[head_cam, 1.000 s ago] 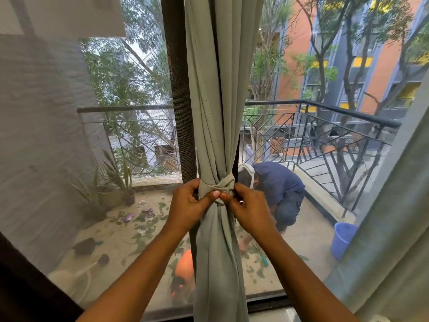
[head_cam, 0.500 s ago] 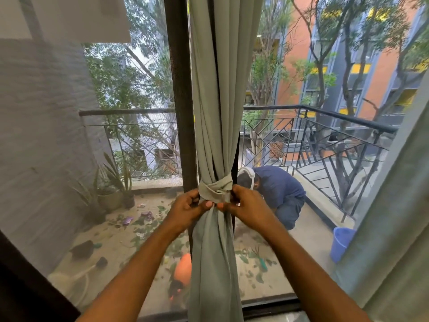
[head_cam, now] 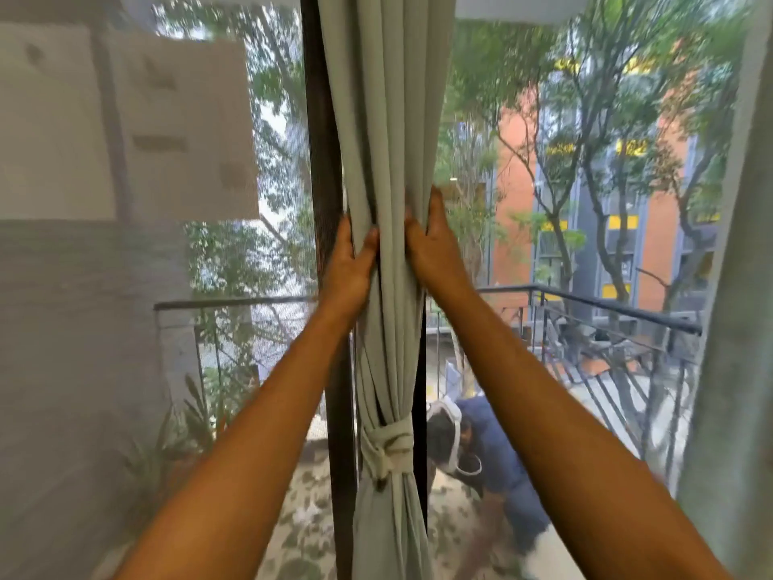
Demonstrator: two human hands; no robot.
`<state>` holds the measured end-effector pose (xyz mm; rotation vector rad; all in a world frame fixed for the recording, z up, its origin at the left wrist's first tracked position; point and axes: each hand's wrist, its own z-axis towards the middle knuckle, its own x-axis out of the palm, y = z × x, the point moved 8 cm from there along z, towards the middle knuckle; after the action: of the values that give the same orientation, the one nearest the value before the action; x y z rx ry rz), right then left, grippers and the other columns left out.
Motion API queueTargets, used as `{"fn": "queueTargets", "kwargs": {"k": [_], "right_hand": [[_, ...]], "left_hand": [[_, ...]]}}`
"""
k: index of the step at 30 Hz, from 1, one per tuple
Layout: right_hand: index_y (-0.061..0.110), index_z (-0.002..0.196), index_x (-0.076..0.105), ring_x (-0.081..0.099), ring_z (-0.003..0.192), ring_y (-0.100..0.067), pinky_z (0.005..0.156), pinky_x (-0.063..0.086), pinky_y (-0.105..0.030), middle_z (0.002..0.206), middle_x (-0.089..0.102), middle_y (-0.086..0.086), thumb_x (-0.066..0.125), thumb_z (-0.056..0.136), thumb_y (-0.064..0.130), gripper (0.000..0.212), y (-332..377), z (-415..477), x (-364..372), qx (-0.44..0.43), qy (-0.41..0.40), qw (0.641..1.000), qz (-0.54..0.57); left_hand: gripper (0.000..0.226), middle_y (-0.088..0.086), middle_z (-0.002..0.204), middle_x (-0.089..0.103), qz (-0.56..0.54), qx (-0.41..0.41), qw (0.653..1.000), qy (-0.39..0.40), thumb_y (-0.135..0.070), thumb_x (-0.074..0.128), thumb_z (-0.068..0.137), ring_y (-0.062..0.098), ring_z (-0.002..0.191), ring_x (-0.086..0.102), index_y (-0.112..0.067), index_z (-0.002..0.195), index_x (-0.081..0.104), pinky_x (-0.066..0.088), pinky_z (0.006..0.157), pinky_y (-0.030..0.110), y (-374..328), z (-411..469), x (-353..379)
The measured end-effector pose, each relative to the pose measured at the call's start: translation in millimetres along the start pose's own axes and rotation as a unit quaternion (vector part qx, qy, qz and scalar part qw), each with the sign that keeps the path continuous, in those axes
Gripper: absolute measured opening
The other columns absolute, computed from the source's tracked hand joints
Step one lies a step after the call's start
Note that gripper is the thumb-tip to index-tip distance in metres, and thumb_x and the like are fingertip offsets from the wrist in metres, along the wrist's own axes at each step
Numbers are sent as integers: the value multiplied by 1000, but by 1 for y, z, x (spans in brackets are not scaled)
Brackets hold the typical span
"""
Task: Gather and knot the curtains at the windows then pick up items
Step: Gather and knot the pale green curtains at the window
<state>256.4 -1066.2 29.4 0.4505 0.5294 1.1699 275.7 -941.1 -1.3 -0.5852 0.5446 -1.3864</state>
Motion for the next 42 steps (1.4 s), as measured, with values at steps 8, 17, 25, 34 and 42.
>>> {"fn": "queueTargets", "kwargs": {"k": [8,17,25,34,42], "right_hand": [[43,145,7,52,113,1,89,46,-17,139,46,6,47,93,44,66,-35,-97,-11,-40,32,998,-38],[20,149,18,39,133,-26,109,35,-42,149,34,-10,49,90,51,73,143,191,-68,-66,-41,995,55],[4,134,39,51,113,-39,88,42,-35,131,50,-25,42,96,19,40,86,117,-23,-55,156,953,-255],[28,120,58,64,92,-10,79,47,-25,105,69,9,56,90,41,33,106,32,-235,-106,3,945,-309],[23,110,62,60,105,-22,82,42,-28,111,67,-2,60,86,33,26,35,-25,-551,-68,-236,892,-379]], "left_hand": [[55,3,155,33,9,-6,1000,21,-26,48,99,12,135,40,-29,149,25,38,111,39,29,-74,-18],[79,6,156,29,101,203,973,-51,-54,55,85,25,140,33,-26,151,23,31,114,44,-250,186,-5],[50,6,148,43,138,121,980,-72,-21,41,101,26,133,43,-23,149,31,34,107,29,-170,128,20],[48,-13,135,49,182,337,918,-98,-22,51,88,12,129,44,-26,136,49,35,107,31,-224,-4,119],[30,-3,110,65,16,164,986,38,-13,61,92,10,96,61,-17,122,61,46,83,10,-209,-44,377]]}}
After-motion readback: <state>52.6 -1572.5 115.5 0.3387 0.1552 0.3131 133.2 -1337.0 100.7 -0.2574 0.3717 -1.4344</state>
